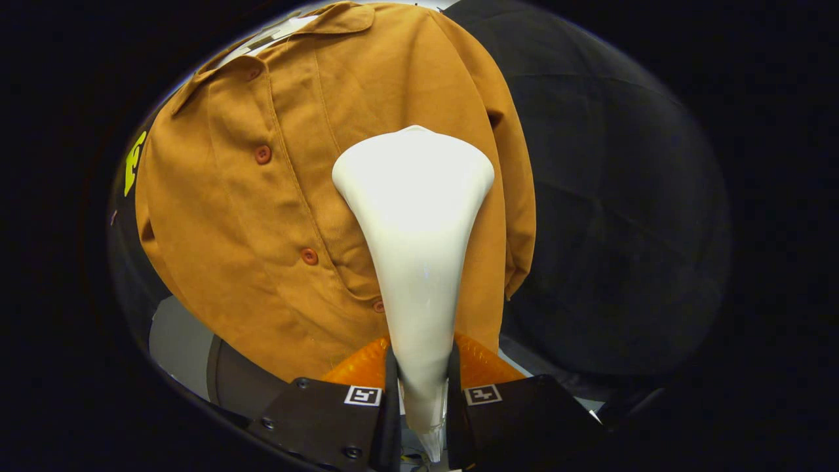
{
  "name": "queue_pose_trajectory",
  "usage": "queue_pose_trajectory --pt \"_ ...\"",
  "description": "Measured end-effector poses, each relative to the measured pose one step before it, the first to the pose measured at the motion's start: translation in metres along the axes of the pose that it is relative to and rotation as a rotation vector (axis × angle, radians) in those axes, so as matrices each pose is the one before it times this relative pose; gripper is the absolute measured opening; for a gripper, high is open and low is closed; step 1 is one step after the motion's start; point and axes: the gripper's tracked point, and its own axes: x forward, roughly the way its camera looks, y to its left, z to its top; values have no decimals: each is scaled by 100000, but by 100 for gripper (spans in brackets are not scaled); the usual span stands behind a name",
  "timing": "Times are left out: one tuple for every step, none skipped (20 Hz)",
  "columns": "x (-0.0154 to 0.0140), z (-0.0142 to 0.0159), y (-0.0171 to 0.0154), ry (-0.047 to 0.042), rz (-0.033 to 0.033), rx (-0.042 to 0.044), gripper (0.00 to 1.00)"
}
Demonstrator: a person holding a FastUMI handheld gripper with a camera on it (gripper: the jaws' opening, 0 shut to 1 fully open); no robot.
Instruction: Iron the clothes twice with a garment steamer, once on the left side and once on the right side.
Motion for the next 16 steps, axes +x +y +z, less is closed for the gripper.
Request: queue_pose_trajectory --pt "201 -807 -161 1430 -347 578 31" --pt "54 -537 -81 1280 -320 500 31" --pt "104 -573 -89 1233 -180 242 31" --pt "132 -566 -50 1289 -185 106 31" --pt "75 -610 -170 1316 -411 72 31" --pt "85 -542 -47 1245 -366 194 31" --pt "21 -340 -87 916 -425 188 31" --pt "78 -414 -212 670 -419 172 31" --pt "19 -346 -188 698 -551 122 31" --pt "-76 -302 -133 611 -539 119 31" --pt "-91 -330 -129 543 -638 131 31" --pt "12 -375 -144 767 -753 -112 31" --pt "-161 -376 -141 922 -713 -194 31" --pt "-223 -257 -86 382 -512 8 31" --pt "-384 -166 -42 -187 -525 219 31" --pt "-330 28 -81 -914 -643 429 31"
